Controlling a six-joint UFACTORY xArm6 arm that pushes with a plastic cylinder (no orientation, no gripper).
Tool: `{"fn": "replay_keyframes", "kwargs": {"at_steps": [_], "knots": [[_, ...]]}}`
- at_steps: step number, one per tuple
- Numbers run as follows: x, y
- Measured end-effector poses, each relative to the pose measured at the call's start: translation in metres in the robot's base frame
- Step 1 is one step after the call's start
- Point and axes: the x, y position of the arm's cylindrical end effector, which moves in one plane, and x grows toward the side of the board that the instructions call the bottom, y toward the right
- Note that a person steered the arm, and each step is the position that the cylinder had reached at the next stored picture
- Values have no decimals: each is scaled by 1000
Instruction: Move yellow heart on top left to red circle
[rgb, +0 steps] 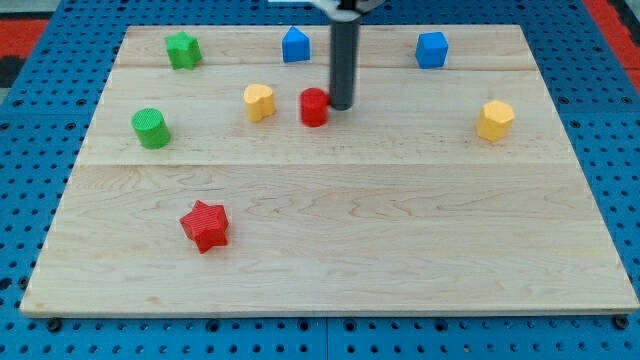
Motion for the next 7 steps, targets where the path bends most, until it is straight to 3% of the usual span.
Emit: {"fn": "replay_keyframes", "kwargs": {"at_steps": [1,2,3,4,5,6,7], "knots": [[-54,-74],[-16,-46],[-25,-134],[8,-153],[24,-127],[-15,-123],[61,-140]]}}
